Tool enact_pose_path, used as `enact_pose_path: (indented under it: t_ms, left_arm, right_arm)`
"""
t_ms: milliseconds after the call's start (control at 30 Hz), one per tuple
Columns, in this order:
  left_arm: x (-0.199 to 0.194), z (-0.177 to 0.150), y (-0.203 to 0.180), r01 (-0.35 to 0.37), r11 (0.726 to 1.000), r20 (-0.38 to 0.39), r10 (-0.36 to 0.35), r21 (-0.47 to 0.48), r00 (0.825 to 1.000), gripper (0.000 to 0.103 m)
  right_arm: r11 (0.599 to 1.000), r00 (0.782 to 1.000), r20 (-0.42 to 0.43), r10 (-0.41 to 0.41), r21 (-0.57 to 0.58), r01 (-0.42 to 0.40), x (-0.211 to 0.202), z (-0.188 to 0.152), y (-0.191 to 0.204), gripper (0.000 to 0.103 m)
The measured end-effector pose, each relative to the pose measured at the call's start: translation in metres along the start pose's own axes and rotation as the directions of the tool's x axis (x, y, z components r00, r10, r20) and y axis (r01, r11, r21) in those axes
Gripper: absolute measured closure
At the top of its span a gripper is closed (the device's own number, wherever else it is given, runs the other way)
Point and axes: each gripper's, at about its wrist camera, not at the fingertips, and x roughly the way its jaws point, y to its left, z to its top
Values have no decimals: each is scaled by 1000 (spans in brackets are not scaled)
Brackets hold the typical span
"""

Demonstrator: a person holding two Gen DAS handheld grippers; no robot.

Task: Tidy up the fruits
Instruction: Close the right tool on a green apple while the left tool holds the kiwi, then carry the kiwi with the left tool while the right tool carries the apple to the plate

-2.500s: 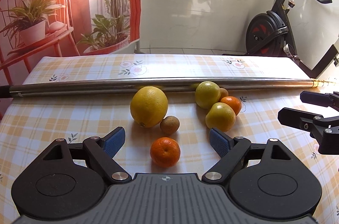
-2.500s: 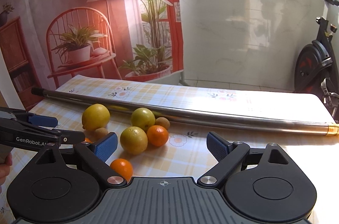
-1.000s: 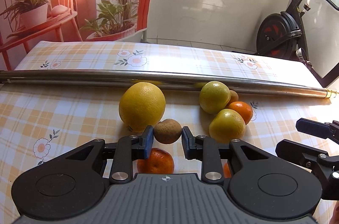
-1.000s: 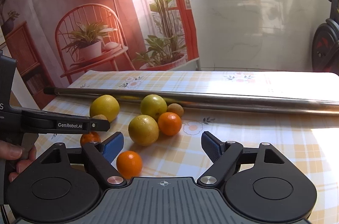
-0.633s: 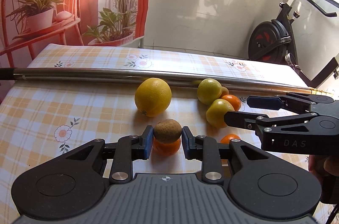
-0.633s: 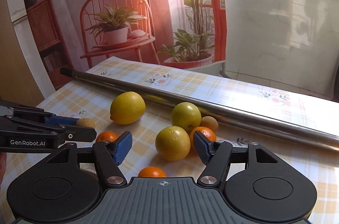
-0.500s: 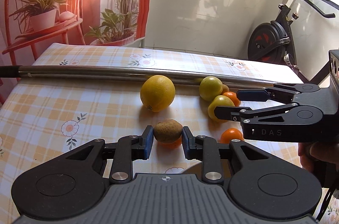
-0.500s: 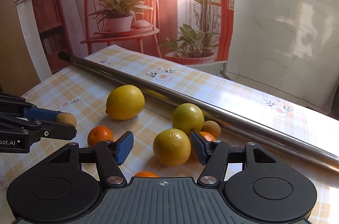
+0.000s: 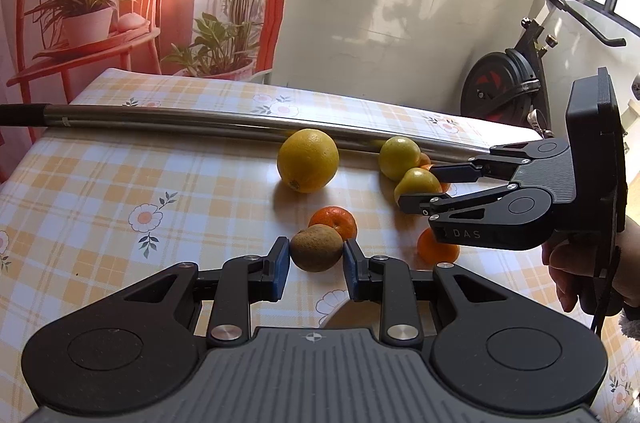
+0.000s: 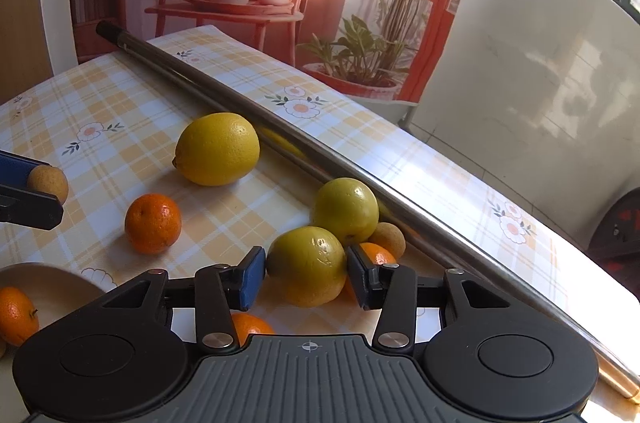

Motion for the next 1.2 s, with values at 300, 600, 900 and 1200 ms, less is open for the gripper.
enact_pose_path:
  t_ms: [300, 600, 900, 1200]
  left_arm:
    - [-8, -6, -3, 14, 999, 14, -15, 37, 1000, 73]
    - [-11, -17, -10, 47, 996, 0, -47, 76, 999, 73]
    - [-10, -25, -18, 49, 992, -17, -47, 116, 999, 73]
    - [-5, -30, -21, 62, 987, -44, -56, 149, 997, 73]
  right_arm:
    - [992, 998, 52, 31, 119, -38, -23, -15, -7, 62]
    - [957, 986, 156, 62, 271, -103, -74, -40, -16, 62]
    - [941, 980, 177, 93, 306, -145, -99, -57, 0, 62]
    - [946, 979, 147, 140, 272, -176, -98, -55, 22, 62]
